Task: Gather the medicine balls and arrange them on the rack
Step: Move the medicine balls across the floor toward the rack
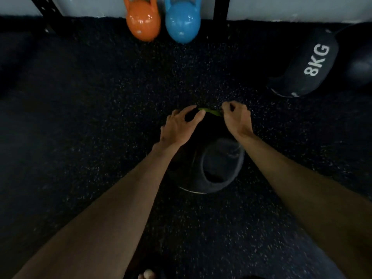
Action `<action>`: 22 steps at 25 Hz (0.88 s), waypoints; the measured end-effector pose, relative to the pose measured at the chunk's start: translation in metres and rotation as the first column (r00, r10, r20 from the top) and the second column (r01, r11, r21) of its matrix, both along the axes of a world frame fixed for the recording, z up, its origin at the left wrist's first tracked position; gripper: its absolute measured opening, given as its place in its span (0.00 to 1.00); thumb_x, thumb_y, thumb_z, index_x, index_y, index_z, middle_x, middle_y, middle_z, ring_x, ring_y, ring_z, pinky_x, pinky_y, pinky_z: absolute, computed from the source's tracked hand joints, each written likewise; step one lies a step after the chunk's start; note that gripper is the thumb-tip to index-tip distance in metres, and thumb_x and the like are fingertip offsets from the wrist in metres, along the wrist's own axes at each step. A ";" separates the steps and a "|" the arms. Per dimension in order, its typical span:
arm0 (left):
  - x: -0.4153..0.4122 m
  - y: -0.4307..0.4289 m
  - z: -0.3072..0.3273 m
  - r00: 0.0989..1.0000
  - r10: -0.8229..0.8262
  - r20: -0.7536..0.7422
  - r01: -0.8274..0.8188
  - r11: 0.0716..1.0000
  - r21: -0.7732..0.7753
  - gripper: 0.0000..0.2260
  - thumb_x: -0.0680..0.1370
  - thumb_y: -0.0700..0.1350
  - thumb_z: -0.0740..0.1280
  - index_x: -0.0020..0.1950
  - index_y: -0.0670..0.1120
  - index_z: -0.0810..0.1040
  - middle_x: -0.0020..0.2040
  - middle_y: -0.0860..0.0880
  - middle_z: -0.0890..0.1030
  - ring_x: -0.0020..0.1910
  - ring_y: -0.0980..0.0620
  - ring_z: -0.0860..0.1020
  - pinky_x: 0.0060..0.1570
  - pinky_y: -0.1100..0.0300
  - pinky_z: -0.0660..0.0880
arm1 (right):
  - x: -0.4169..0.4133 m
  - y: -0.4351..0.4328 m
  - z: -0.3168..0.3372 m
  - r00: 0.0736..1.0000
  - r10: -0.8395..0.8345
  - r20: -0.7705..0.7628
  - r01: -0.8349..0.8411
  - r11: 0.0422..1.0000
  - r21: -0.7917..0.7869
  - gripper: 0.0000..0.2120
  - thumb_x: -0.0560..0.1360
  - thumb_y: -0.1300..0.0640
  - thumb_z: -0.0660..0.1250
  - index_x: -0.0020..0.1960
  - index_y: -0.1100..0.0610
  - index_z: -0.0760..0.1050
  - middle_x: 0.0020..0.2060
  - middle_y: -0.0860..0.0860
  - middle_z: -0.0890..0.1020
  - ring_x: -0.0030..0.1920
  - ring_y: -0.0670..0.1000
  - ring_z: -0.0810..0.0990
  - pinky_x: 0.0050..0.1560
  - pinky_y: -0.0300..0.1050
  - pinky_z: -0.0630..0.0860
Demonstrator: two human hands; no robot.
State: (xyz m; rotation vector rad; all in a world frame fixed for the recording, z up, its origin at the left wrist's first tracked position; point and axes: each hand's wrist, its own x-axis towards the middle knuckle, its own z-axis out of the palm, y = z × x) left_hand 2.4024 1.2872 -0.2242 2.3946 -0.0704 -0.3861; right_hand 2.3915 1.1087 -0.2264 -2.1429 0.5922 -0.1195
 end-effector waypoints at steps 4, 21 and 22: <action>0.074 -0.013 0.003 0.976 0.068 -0.205 -0.077 0.997 -0.032 0.29 0.77 0.70 0.57 0.69 0.55 0.76 0.70 0.45 0.75 0.64 0.42 0.76 0.61 0.53 0.72 | -0.002 0.017 -0.012 0.972 0.220 0.086 -0.187 0.937 -0.294 0.21 0.81 0.39 0.55 0.66 0.49 0.74 0.61 0.51 0.78 0.62 0.54 0.75 0.62 0.50 0.72; 0.089 -0.034 -0.003 0.993 -0.116 -0.020 0.116 0.993 0.009 0.43 0.64 0.82 0.56 0.76 0.66 0.60 0.80 0.48 0.61 0.80 0.42 0.50 0.75 0.35 0.53 | 0.029 -0.039 -0.012 0.975 0.221 0.029 -0.216 0.970 -0.111 0.29 0.82 0.36 0.52 0.71 0.55 0.71 0.65 0.57 0.78 0.67 0.57 0.74 0.69 0.53 0.70; 0.094 -0.037 0.000 0.999 -0.045 0.017 0.045 0.999 -0.019 0.40 0.67 0.80 0.57 0.75 0.64 0.64 0.78 0.46 0.64 0.78 0.41 0.56 0.74 0.37 0.57 | 0.013 -0.031 -0.018 0.970 0.232 0.067 -0.214 0.956 -0.201 0.30 0.81 0.36 0.52 0.75 0.53 0.66 0.68 0.56 0.74 0.70 0.55 0.70 0.72 0.54 0.65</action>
